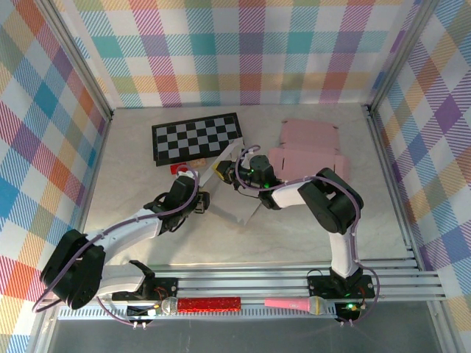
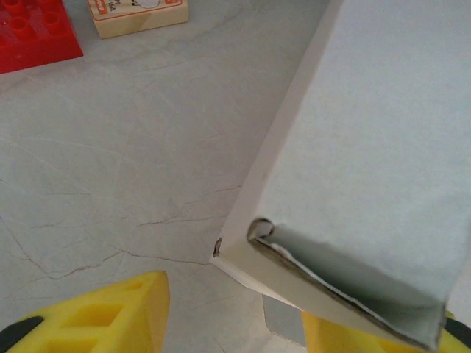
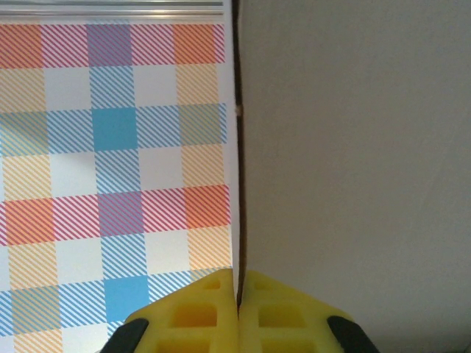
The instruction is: Fold the paper box
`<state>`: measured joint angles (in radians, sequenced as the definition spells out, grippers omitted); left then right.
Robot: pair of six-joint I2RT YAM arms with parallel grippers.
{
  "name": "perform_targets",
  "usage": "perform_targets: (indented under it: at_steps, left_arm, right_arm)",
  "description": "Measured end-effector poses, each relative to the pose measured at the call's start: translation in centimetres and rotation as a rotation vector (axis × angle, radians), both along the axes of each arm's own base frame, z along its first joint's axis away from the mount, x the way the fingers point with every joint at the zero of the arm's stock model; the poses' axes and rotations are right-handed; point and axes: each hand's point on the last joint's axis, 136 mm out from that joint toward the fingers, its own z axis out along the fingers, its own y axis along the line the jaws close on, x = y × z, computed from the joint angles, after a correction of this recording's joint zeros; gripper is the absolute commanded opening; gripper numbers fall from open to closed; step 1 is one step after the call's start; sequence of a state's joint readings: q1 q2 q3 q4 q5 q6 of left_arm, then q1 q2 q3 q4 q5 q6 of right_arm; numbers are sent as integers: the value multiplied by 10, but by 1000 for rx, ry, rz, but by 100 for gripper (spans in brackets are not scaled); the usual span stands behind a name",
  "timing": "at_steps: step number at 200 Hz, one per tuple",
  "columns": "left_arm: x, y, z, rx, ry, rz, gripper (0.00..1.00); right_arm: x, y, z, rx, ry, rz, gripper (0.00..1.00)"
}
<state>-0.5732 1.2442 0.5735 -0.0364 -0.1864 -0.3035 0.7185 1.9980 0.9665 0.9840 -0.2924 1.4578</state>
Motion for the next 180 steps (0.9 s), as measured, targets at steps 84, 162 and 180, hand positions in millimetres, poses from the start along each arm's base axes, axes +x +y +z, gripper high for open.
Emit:
perform_targets:
  at_steps: [84, 162, 180]
  left_arm:
    - [5, 2, -5, -24, -25, 170, 41]
    - [15, 1, -19, -42, -25, 268, 11]
    - [19, 3, -19, -29, -34, 290, 5]
  right_arm:
    - [1, 0, 0, 25, 27, -39, 0]
    - [2, 0, -1, 26, 34, -51, 0]
    - [4, -1, -1, 25, 32, -61, 0]
